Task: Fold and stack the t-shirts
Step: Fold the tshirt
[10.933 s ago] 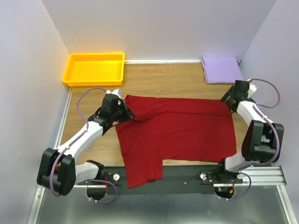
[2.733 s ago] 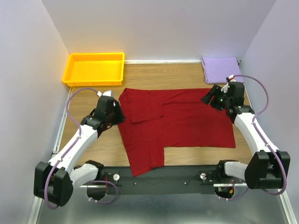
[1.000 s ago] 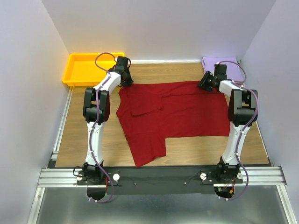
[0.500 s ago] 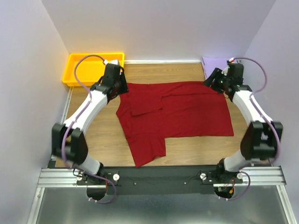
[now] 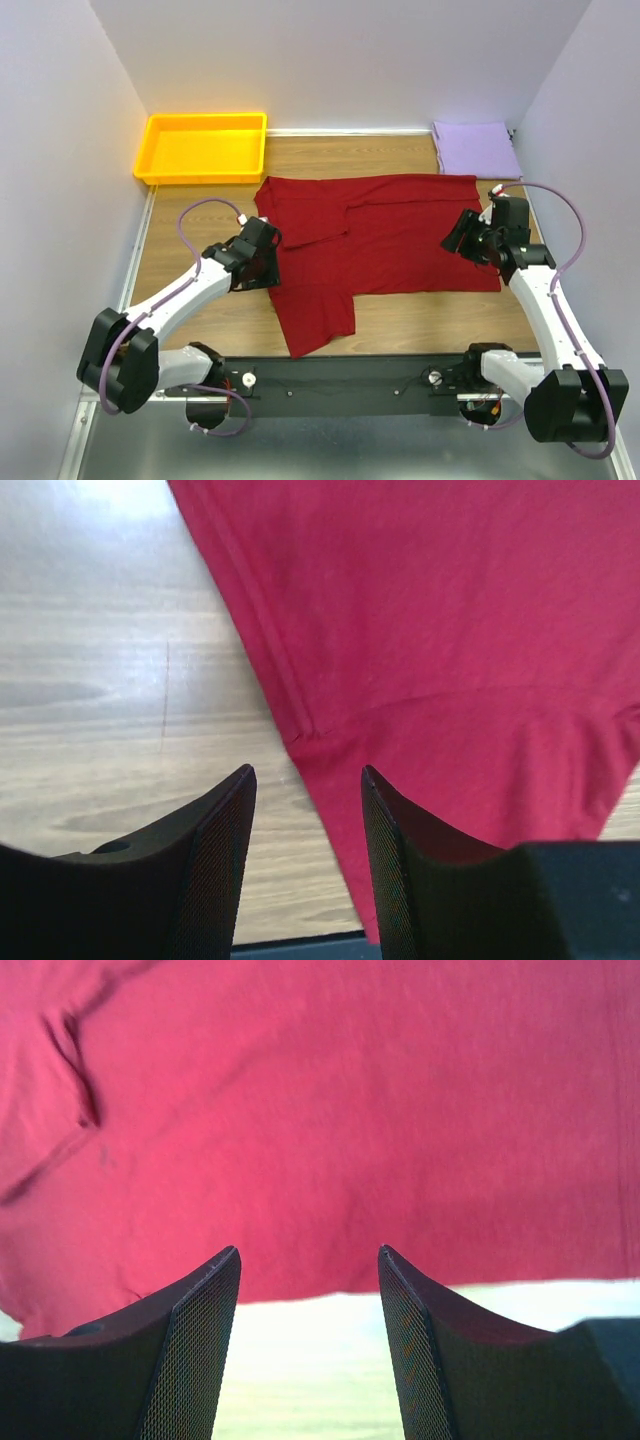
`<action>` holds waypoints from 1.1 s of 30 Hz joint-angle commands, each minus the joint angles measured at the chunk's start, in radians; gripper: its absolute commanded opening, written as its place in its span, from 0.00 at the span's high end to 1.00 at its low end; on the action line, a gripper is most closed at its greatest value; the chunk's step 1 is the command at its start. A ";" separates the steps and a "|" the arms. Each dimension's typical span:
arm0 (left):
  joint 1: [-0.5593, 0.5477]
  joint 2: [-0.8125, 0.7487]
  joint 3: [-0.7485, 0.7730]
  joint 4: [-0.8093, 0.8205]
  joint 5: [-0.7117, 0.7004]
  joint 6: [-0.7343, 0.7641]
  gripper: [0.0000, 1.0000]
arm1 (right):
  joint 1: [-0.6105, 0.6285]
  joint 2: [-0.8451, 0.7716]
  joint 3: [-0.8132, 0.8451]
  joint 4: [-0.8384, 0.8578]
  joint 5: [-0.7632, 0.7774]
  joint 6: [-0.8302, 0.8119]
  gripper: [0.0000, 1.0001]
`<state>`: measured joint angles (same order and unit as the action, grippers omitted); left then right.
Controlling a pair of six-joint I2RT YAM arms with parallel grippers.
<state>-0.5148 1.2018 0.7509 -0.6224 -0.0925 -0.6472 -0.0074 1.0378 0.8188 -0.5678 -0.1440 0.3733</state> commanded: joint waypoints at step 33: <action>-0.016 0.280 -0.059 0.159 0.022 0.057 0.97 | -0.075 0.120 -0.089 -0.130 0.301 0.157 0.34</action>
<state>-0.5259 1.4506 0.7490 -0.4858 -0.0681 -0.6174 -0.0299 1.1286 0.7486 -0.6525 0.0601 0.4801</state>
